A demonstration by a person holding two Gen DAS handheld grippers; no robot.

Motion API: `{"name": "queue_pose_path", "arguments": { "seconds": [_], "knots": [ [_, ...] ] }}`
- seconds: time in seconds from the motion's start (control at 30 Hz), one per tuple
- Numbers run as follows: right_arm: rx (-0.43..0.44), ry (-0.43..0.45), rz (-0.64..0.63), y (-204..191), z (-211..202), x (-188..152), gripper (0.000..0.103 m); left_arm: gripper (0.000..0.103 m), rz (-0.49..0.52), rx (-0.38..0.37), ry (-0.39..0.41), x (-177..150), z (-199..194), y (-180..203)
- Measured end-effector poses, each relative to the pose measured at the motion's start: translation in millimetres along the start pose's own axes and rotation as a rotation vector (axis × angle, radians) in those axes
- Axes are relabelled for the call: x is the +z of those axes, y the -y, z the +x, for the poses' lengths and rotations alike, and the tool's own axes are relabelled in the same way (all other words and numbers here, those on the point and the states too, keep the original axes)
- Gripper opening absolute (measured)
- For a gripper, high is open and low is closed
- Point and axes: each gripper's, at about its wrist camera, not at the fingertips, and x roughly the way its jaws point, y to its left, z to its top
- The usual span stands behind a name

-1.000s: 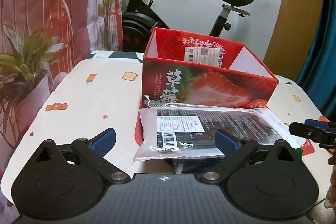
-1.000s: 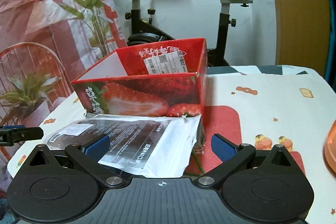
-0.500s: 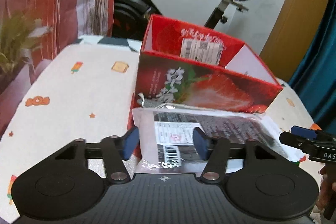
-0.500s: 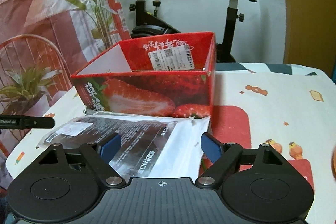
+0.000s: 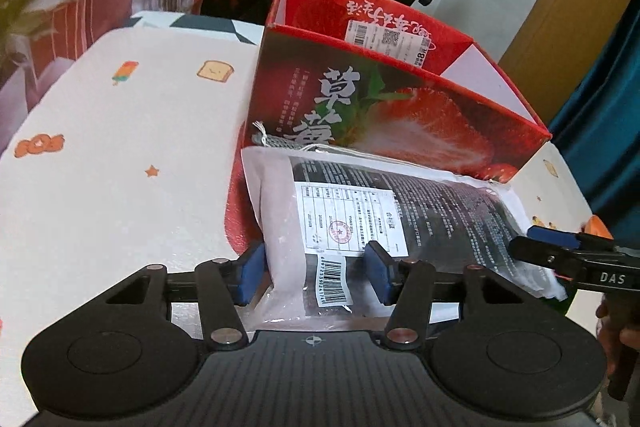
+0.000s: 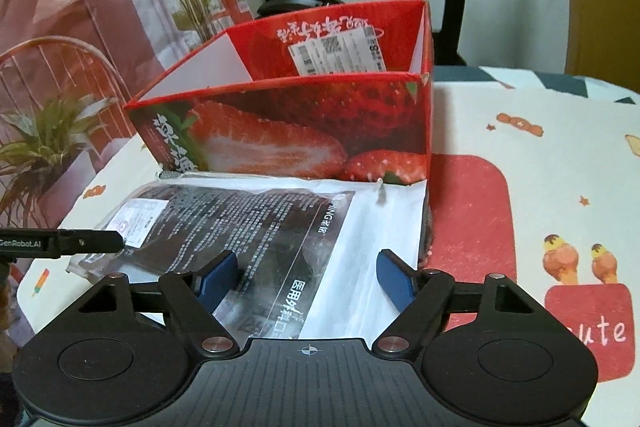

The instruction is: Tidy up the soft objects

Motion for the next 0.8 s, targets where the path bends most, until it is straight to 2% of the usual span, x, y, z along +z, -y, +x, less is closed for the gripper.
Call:
{"name": "queue_pose_path", "arguments": {
  "seconds": [0.2,0.4,0.47,0.6,0.8],
  "knots": [
    [0.001,-0.040,0.022,4.9,8.7,4.7,0.080,0.058,-0.009,-0.030,-0.015,-1.5,7.2,-2.0],
    [0.028,-0.066,0.062,11.2,16.4,7.9,0.077,0.059,-0.010,-0.049,-0.023,-3.7,11.9,-1.8],
    [0.040,-0.074,0.067,12.3,17.7,8.5,0.074,0.059,-0.006,-0.052,-0.024,-3.8,12.8,-1.9],
    [0.068,-0.083,0.059,11.4,17.2,10.2,0.060,0.059,-0.011,-0.058,-0.031,-2.6,14.0,-3.1],
    [0.050,-0.063,-0.042,-1.1,9.7,12.1,0.041,0.059,-0.025,-0.067,-0.039,-0.4,15.5,-3.1]
  ]
}}
